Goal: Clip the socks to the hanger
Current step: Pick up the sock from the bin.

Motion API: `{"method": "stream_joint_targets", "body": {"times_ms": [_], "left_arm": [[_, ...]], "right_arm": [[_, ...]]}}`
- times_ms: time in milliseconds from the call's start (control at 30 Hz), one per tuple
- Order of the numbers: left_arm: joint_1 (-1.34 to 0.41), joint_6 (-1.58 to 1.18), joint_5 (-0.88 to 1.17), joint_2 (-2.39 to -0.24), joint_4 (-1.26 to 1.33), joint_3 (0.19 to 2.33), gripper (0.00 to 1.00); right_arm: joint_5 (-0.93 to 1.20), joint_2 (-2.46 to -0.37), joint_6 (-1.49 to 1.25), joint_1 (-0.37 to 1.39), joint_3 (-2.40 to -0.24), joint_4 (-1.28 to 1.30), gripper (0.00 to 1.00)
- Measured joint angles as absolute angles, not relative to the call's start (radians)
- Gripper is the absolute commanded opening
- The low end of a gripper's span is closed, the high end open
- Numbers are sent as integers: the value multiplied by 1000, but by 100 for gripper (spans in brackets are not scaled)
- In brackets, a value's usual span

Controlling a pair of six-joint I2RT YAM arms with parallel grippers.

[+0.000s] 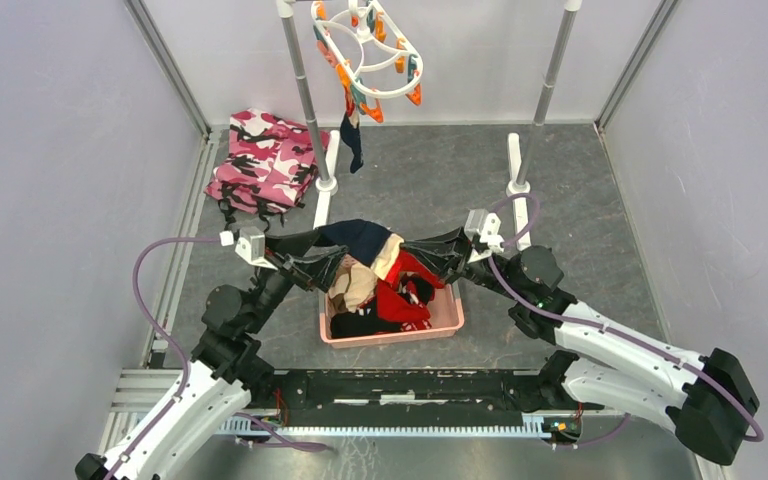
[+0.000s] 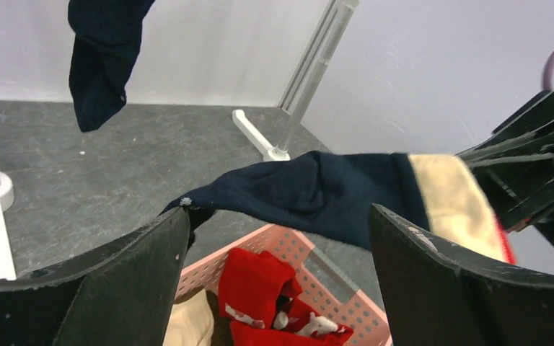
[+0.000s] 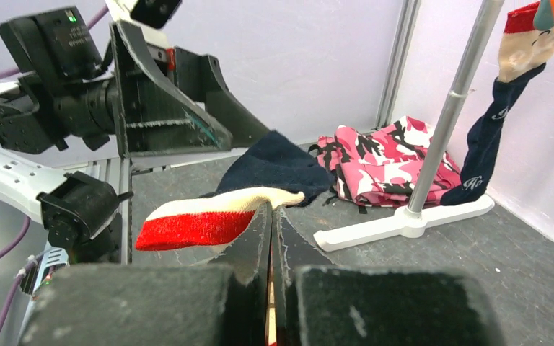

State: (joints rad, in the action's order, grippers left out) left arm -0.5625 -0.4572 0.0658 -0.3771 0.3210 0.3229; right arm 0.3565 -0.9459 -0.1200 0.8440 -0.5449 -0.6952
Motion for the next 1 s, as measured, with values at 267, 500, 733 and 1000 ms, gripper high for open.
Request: {"method": "stream_joint_targets", "body": {"times_ms": [267,500,733,1000], "left_arm": [[-562,-440,-83,-469,231,336,98],[-562,-440,-43,-486,262,300,98],[-562,-417,218,-466,676,168,99],[-562,-318,398,-716,1053,115,98]], "right_arm": [[327,-916,-134,839,-545,-701,0],[286,-901,-134,826,-545,-698,0],[253,-903,-146,809,-522,-701,0],[254,-933,-161,804,-521,-702,0]]}}
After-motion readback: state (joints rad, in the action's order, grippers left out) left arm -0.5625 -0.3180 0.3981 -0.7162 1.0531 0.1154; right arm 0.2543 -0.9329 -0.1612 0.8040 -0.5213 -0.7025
